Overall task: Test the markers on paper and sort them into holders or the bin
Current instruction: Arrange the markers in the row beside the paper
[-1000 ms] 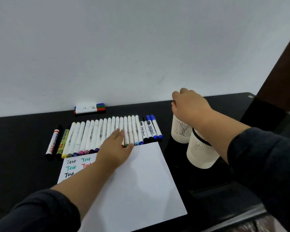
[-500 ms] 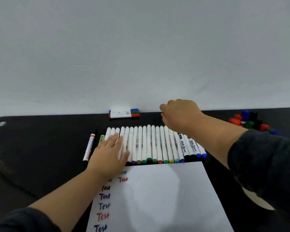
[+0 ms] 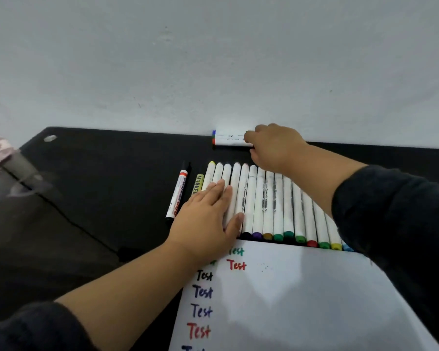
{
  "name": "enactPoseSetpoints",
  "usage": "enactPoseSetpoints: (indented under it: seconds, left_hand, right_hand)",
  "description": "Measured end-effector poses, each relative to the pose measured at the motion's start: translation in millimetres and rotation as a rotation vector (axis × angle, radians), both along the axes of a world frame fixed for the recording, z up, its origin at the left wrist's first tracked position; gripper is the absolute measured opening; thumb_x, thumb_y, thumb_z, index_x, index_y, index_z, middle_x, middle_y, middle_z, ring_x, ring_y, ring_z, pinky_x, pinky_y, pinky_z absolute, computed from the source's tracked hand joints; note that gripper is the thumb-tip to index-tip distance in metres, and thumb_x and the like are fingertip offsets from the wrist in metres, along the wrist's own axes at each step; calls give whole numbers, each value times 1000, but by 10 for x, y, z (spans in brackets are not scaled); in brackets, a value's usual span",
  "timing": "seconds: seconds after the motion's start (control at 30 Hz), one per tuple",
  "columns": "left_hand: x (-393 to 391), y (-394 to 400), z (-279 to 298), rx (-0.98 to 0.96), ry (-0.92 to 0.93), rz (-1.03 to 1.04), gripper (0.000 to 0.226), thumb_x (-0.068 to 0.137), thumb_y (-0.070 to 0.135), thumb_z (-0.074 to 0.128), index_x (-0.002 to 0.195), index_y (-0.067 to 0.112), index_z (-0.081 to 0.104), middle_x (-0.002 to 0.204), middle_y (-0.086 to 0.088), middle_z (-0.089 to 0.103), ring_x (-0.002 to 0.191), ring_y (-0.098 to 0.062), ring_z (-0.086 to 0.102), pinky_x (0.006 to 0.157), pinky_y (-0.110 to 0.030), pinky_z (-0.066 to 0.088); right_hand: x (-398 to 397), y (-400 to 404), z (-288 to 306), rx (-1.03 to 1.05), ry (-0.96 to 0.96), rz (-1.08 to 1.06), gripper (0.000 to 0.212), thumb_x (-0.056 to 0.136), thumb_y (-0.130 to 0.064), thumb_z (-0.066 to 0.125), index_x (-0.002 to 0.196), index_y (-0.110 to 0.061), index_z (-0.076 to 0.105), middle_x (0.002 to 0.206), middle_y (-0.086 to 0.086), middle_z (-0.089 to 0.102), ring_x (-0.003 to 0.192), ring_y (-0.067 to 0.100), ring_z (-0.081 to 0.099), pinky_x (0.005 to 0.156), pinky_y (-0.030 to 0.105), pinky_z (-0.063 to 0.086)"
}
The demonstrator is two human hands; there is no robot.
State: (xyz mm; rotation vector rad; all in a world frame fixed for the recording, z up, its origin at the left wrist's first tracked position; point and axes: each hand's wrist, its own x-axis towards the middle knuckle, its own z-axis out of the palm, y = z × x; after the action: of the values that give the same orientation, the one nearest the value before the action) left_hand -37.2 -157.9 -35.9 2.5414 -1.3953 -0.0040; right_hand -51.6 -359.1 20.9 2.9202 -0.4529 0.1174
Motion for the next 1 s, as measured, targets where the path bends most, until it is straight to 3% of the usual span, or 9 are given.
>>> enactPoseSetpoints:
  seconds: [0.3,0.47,0.7,0.87,1.0]
  left_hand:
    - [45,7,-51,-48,-6,-21,65,95,57,22,150,24,12,158,8,5,144,-8,2,108,-21,-5]
    - [38,19,-70,-52,-1,-20,67,92,59,18,150,26,13,158,9,6,144,-7,3,108,-21,-4]
    - [23,12,-39,-23,8,-11,63,96,54,25,150,27,11,158,9,3,144,-8,0,105,-19,-7]
    - [24,11,-41,-2,11,2,62,96,54,25,150,27,12,158,9,3,144,-8,0,105,-19,-6]
    - [14,23,-27,21,32,15,61,97,53,25,150,26,14,158,8,6,144,-9,2,109,-21,-2]
  right_hand:
    - [398,-146,-235,98,62,41,43,94,-11,46,136,-18,42,130,9,45,118,30,43,86,40,41]
    - [422,-152,-274,112,41,30,40,89,-2,47,129,-10,48,125,15,43,107,35,46,80,40,41]
    - [275,-103,-180,165,91,8,39,88,1,43,121,-17,53,116,13,52,106,31,46,74,34,34]
    - [125,-68,-141,226,44,-32,44,86,5,41,123,-17,48,114,13,52,94,25,40,71,34,32]
    - [-6,-31,-44,267,-30,-44,53,84,7,43,130,-18,42,121,10,49,111,28,41,76,34,35]
